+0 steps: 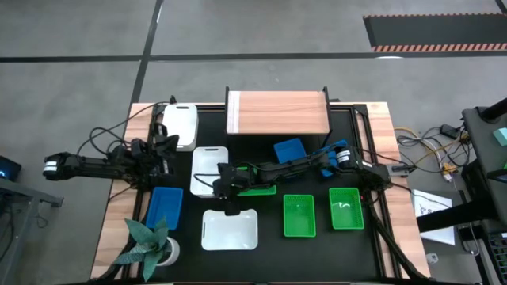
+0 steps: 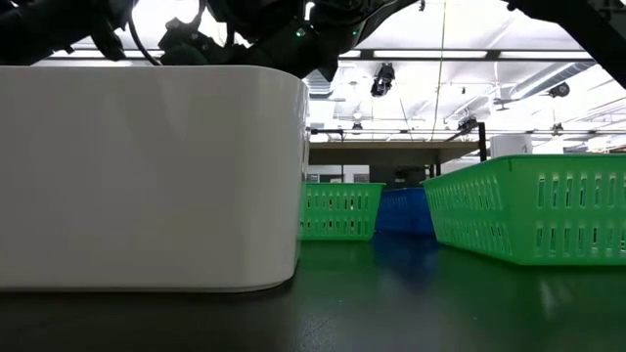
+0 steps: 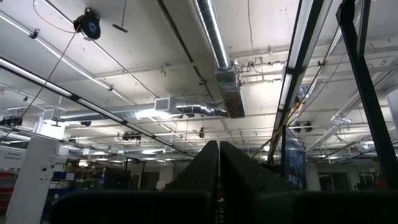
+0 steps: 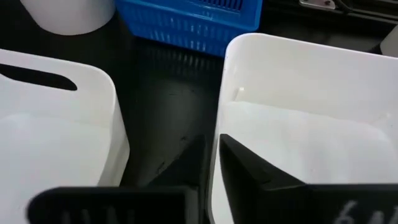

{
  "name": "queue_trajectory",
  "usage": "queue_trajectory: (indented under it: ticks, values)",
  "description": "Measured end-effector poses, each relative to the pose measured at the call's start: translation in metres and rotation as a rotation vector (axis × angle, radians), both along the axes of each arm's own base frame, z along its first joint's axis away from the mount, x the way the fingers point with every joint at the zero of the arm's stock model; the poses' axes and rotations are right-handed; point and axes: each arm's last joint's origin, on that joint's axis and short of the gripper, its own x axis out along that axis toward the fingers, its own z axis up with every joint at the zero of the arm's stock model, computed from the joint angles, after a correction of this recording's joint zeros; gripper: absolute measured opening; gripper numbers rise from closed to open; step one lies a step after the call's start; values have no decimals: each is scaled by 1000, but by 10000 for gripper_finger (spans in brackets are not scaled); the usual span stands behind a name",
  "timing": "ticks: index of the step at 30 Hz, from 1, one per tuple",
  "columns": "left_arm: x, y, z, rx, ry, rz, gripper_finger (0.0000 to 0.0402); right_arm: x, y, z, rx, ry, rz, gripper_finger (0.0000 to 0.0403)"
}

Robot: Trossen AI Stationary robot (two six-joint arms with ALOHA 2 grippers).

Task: Stack baskets on shelf by color
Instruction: Put the middle white bin on the shelf

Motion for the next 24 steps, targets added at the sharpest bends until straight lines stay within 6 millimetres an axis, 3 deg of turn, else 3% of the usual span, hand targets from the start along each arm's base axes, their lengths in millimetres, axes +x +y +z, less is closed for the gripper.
queue_trajectory:
  ticks: [11,24]
  values:
    - [-1,0,1,1,-11,0,0,-1,0,4,-11,-9,5,9]
    - [-1,0,1,0,-11,1,0,-21,14,57,-115,-46,104,9]
